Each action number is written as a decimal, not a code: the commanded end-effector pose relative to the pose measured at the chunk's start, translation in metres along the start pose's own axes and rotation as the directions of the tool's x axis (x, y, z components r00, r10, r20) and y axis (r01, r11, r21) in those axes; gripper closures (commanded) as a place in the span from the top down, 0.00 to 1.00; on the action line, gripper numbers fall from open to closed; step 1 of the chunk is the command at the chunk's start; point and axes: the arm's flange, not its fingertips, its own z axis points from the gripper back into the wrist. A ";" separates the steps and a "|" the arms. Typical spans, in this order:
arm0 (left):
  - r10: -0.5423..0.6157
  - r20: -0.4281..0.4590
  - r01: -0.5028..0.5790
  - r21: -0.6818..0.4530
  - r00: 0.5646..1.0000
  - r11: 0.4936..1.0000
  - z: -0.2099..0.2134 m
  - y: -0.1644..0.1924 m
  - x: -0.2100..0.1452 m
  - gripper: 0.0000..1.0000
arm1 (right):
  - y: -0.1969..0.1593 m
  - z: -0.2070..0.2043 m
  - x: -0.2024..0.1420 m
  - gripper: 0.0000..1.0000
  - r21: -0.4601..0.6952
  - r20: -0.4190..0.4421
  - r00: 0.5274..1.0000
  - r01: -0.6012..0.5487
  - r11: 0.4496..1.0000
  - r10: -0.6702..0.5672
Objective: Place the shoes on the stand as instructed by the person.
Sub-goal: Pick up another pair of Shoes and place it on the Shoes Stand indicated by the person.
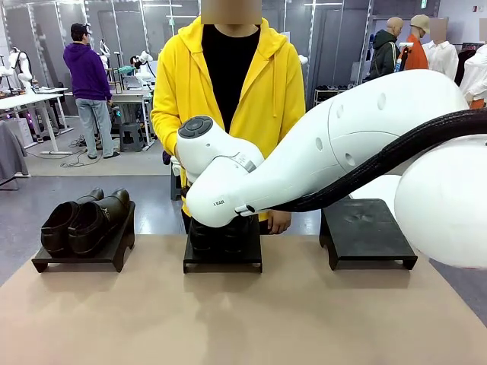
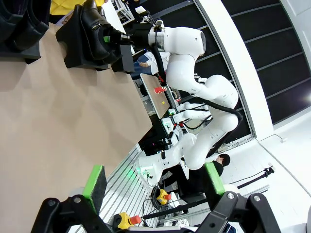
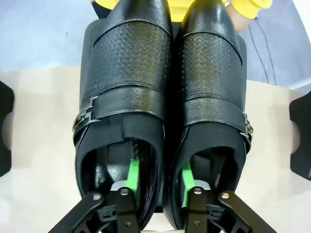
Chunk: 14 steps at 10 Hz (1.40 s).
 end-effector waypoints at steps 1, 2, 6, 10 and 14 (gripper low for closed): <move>-0.003 -0.012 0.003 -0.006 1.000 1.000 0.001 -0.004 -0.002 1.00 | -0.011 0.005 -0.008 1.00 0.003 0.005 0.999 0.038 0.999 -0.038; -0.003 -0.012 0.003 -0.006 1.000 1.000 0.001 -0.004 -0.002 1.00 | -0.013 0.007 -0.007 1.00 0.004 0.006 0.999 0.045 0.999 -0.045; -0.003 -0.012 0.003 -0.006 1.000 1.000 0.001 -0.004 -0.002 1.00 | -0.020 0.013 -0.008 1.00 0.022 0.008 0.999 0.051 0.998 -0.051; -0.003 -0.012 0.003 -0.006 1.000 1.000 0.001 -0.004 -0.002 1.00 | -0.011 0.012 0.003 0.99 0.006 -0.001 1.000 0.024 1.000 -0.024; -0.003 -0.012 0.003 -0.006 1.000 1.000 0.001 -0.004 -0.002 1.00 | -0.011 0.012 0.003 0.99 0.006 -0.001 1.000 0.024 1.000 -0.024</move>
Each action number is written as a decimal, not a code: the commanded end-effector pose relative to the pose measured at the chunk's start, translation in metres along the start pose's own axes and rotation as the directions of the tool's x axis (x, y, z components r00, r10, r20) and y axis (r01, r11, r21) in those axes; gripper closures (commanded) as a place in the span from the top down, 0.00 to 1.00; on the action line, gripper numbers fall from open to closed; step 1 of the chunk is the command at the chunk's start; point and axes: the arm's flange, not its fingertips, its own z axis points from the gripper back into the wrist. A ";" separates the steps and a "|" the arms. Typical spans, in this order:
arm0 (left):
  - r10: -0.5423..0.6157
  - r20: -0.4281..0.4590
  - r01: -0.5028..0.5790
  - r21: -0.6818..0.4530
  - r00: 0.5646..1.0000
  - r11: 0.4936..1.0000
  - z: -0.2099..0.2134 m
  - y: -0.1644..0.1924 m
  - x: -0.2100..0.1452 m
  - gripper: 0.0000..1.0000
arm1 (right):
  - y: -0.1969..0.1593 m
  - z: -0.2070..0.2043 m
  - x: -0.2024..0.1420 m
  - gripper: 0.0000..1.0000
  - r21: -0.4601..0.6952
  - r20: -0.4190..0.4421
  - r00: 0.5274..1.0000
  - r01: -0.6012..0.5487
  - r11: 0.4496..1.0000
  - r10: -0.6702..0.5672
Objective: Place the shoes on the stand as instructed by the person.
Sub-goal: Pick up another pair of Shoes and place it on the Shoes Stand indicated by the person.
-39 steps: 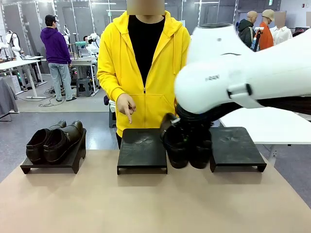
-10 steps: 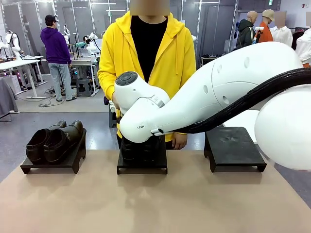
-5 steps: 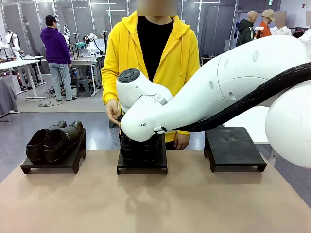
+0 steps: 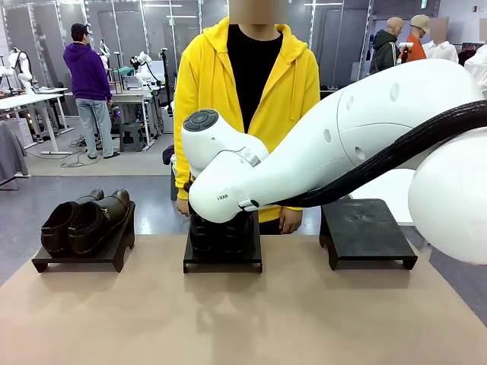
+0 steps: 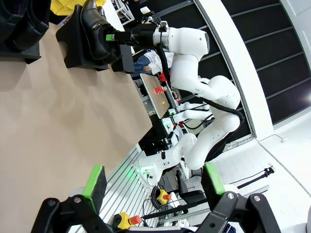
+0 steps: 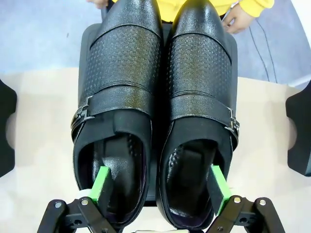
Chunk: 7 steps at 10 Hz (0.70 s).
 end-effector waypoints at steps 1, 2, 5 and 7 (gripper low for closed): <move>-0.003 -0.012 0.003 -0.006 1.000 1.000 0.001 -0.004 -0.002 1.00 | 0.000 0.000 0.001 0.99 -0.003 0.002 1.000 0.004 1.000 -0.004; -0.003 -0.012 0.003 -0.006 1.000 1.000 0.001 -0.004 -0.002 1.00 | 0.000 0.000 0.001 0.99 -0.003 0.002 1.000 0.004 1.000 -0.004; -0.003 -0.012 0.003 -0.006 1.000 1.000 0.001 -0.004 -0.002 1.00 | 0.000 0.000 0.001 0.99 -0.003 0.002 1.000 0.004 1.000 -0.004; -0.003 -0.012 0.003 -0.006 1.000 1.000 0.001 -0.004 -0.002 1.00 | -0.017 0.031 0.003 0.99 0.048 0.005 1.000 -0.020 0.999 0.020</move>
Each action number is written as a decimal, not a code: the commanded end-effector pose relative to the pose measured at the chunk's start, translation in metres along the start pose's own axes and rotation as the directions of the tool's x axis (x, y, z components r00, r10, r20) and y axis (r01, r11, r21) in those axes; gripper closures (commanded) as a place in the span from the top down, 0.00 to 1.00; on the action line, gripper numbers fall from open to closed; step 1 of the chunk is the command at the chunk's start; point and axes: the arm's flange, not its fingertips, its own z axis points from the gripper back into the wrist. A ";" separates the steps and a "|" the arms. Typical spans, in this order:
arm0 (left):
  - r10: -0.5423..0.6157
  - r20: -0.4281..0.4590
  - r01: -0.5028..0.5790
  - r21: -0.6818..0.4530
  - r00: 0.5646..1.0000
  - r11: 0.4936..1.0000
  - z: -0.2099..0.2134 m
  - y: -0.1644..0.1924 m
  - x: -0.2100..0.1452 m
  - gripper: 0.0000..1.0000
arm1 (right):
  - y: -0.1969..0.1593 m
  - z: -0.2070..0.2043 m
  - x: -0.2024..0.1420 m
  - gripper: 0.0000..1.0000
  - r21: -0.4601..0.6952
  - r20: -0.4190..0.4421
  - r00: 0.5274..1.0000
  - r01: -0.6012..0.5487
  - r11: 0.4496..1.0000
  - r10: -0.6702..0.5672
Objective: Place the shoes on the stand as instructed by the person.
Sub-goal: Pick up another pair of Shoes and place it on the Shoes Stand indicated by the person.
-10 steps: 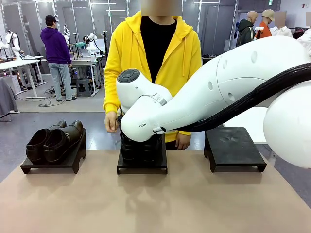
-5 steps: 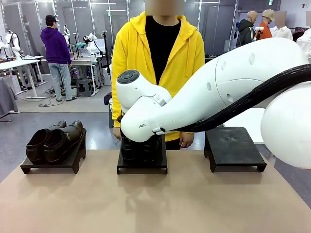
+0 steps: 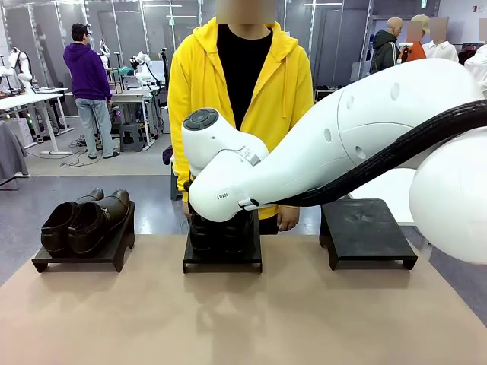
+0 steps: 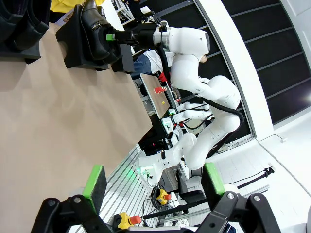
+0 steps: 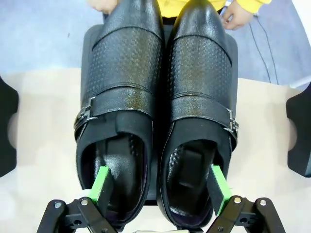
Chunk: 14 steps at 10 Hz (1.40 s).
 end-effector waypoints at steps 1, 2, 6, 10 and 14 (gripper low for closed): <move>-0.003 -0.012 0.003 -0.006 1.000 1.000 0.001 -0.004 -0.002 1.00 | -0.043 0.057 0.000 0.99 0.122 -0.018 1.000 -0.006 0.993 0.008; -0.003 -0.012 0.003 -0.006 1.000 1.000 0.001 -0.004 -0.002 1.00 | -0.069 0.082 -0.002 0.99 0.172 -0.029 1.000 0.005 0.985 0.000; -0.003 -0.012 0.003 -0.006 1.000 1.000 0.001 -0.004 -0.002 1.00 | -0.200 0.126 -0.020 0.99 0.544 -0.190 0.982 0.118 0.831 -0.015; -0.003 -0.012 0.003 -0.006 1.000 1.000 0.001 -0.004 -0.002 1.00 | -0.341 0.114 -0.060 0.99 0.749 -0.282 0.951 0.299 0.591 -0.124; -0.003 -0.012 0.003 -0.006 1.000 1.000 0.001 -0.004 -0.002 1.00 | -0.393 0.094 -0.101 0.99 0.801 -0.337 0.927 0.373 0.468 -0.162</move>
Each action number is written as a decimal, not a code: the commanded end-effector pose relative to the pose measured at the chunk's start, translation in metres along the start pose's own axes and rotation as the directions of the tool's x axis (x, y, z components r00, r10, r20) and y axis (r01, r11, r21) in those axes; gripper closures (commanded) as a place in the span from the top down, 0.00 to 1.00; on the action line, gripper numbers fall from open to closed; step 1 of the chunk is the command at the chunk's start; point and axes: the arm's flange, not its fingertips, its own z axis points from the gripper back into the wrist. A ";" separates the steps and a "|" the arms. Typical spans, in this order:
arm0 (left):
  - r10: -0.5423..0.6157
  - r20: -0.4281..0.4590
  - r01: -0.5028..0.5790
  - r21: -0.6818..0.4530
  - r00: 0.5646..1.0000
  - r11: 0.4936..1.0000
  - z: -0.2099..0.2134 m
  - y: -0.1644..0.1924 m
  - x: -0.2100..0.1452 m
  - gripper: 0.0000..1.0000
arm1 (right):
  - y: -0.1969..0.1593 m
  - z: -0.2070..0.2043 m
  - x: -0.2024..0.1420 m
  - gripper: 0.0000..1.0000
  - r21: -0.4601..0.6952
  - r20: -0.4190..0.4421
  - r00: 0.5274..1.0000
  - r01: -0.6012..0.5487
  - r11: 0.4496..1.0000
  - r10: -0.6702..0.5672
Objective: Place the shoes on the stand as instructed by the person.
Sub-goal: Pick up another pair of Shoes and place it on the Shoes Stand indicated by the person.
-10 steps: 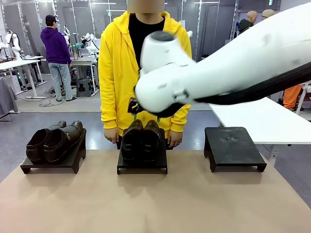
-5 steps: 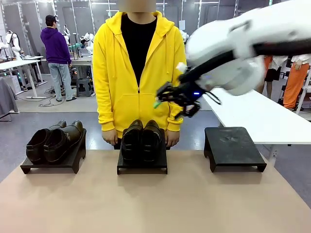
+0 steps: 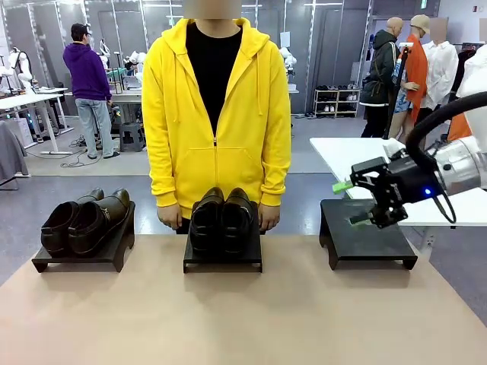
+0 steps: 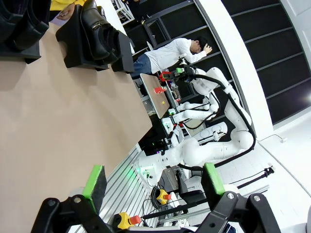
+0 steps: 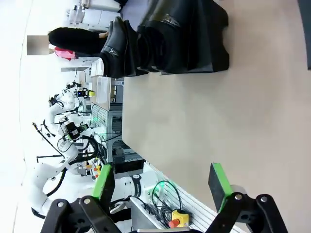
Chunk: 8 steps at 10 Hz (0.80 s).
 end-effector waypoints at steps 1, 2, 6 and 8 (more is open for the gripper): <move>-0.004 -0.012 0.004 -0.006 1.000 1.000 0.001 -0.004 -0.002 1.00 | 0.003 -0.017 0.000 0.99 0.008 -0.018 1.000 -0.015 1.000 0.015; -0.004 -0.012 0.004 -0.006 1.000 1.000 0.001 -0.004 -0.002 1.00 | 0.002 -0.027 0.000 0.99 0.026 -0.039 0.999 -0.012 1.000 0.013; -0.004 -0.012 0.004 -0.006 1.000 1.000 0.001 -0.004 -0.002 1.00 | -0.004 -0.004 -0.002 0.99 -0.003 -0.011 1.000 0.009 1.000 -0.009; -0.004 -0.012 0.004 -0.006 1.000 1.000 0.001 -0.004 -0.002 1.00 | -0.005 -0.003 0.000 0.99 -0.007 -0.006 1.000 0.020 1.000 -0.020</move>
